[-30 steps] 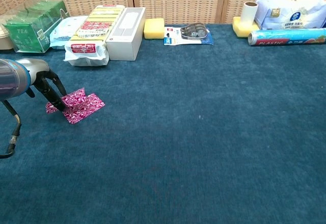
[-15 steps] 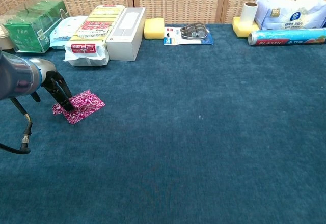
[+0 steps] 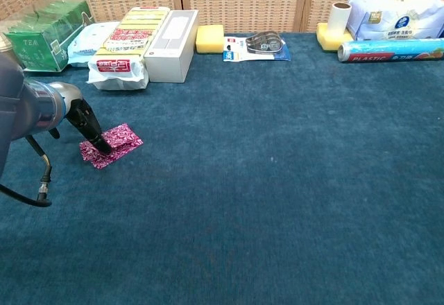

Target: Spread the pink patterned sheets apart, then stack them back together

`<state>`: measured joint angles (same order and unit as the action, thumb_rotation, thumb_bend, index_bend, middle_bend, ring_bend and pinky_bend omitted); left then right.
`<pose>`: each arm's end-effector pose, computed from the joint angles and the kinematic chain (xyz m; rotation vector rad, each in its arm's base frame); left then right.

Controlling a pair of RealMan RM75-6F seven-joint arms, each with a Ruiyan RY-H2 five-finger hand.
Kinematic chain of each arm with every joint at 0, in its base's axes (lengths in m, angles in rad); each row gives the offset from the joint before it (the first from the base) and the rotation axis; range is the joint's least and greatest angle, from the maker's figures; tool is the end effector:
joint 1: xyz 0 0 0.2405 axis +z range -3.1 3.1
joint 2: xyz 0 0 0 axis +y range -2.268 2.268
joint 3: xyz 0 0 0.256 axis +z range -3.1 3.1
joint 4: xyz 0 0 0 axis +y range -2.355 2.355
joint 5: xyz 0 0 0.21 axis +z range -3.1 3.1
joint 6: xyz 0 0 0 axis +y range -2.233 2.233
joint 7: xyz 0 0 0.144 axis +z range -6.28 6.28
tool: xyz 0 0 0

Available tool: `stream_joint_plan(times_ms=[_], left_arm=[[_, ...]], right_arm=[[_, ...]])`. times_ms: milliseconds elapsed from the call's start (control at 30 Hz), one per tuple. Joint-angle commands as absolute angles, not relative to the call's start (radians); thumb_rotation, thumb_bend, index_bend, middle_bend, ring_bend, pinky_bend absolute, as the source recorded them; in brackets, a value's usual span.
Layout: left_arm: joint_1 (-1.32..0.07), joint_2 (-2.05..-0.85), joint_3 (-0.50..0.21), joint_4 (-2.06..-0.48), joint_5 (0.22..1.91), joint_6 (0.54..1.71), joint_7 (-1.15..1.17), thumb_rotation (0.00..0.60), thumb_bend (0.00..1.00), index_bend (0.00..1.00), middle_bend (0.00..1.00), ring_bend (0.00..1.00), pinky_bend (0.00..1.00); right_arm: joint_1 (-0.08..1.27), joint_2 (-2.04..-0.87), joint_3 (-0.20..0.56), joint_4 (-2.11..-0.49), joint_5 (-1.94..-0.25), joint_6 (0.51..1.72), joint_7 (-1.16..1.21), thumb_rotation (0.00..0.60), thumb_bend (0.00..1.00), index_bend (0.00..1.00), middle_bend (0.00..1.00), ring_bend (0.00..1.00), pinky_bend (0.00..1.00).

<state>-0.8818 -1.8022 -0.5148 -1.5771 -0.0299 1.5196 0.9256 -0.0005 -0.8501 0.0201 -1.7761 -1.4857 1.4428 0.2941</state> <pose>-0.1384 0.3312 -0.0378 -1.1330 -1.5001 -0.3273 -0.3136 -0.1467 0.2189 1.2650 -1.1508 0.9329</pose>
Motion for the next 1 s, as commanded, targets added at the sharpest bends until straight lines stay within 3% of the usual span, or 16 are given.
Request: stream_joint_plan(times_ms=[33,500,700,900,1000], left_arm=[[-0.879,-1.810,-0.516,-1.568,-0.031,1.514,0.932,0.600,0.15,0.41,0.00,0.00,0.20],[-0.861,-1.805,-0.522,-1.605,0.014,1.549,0.937,0.600,0.14,0.41,0.00,0.00,0.20],[-0.834,-1.750,-0.508,-1.677,0.009,1.553,0.977,0.600,0.12,0.41,0.00,0.00,0.20],[-0.791,-1.669,-0.436,-1.701,0.104,1.419,0.969,0.600,0.06,0.40,0.00,0.00,0.20],[-0.766,-1.618,-0.367,-1.705,0.197,1.299,0.950,0.600,0.05,0.32,0.00,0.00,0.19]], right_arm=[[-0.001,-0.850,0.019,-1.777,-1.488,1.444,0.295,0.600,0.00,0.07,0.00,0.00,0.00],[-0.004,-0.847,0.020,-1.774,-1.489,1.450,0.305,0.600,0.00,0.07,0.00,0.00,0.00],[-0.004,-0.848,0.020,-1.777,-1.489,1.452,0.301,0.600,0.00,0.07,0.00,0.00,0.00],[-0.008,-0.847,0.020,-1.778,-1.492,1.459,0.302,0.600,0.00,0.07,0.00,0.00,0.00],[-0.009,-0.847,0.021,-1.776,-1.489,1.461,0.303,0.600,0.00,0.07,0.00,0.00,0.00]])
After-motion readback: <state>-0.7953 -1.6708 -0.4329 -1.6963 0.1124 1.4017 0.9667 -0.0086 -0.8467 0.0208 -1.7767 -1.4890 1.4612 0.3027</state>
